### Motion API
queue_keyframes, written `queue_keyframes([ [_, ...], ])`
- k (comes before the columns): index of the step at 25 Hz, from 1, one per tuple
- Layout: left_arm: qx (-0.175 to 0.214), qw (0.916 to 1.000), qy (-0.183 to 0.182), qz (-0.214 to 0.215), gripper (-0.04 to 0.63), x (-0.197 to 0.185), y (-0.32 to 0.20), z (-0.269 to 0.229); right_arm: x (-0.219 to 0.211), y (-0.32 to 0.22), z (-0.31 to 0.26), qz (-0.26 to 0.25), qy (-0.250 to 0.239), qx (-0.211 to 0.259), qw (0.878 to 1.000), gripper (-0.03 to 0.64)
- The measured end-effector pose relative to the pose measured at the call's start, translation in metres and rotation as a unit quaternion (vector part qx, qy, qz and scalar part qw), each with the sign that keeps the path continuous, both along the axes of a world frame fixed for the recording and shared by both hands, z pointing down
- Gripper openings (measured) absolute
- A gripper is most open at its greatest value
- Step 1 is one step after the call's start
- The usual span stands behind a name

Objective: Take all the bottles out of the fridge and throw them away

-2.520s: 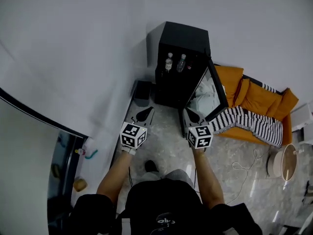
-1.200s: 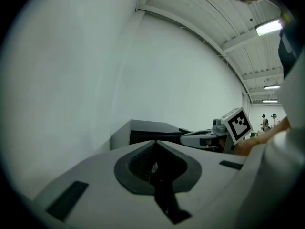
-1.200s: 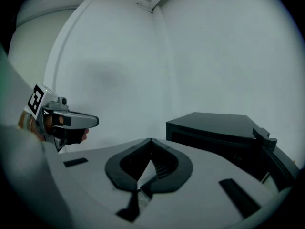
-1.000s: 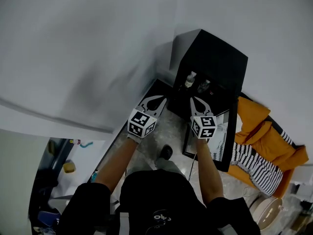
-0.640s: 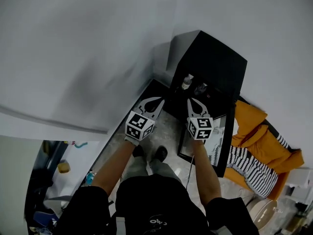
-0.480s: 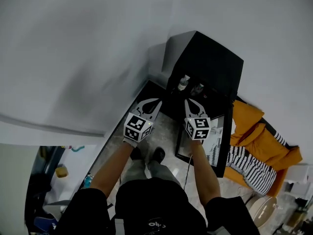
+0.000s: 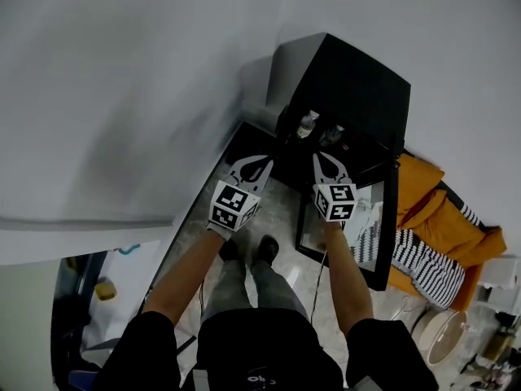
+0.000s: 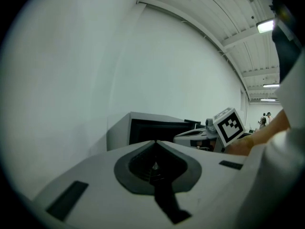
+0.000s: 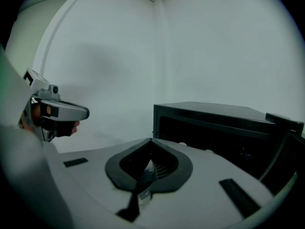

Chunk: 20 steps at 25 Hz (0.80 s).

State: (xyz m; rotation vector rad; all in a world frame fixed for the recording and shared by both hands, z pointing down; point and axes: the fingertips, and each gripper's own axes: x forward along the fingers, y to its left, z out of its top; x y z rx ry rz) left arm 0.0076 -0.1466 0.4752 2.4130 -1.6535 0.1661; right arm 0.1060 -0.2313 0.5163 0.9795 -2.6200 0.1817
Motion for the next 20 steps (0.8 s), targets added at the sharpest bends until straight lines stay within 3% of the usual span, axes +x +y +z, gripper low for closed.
queue_keyframes([
  [20,0.001,0.9992,-0.01,0.038,0.008,-0.009,-0.07,0.145,-0.015,-0.063,0.133,0.019,0.008,0.028,0.999,0.008],
])
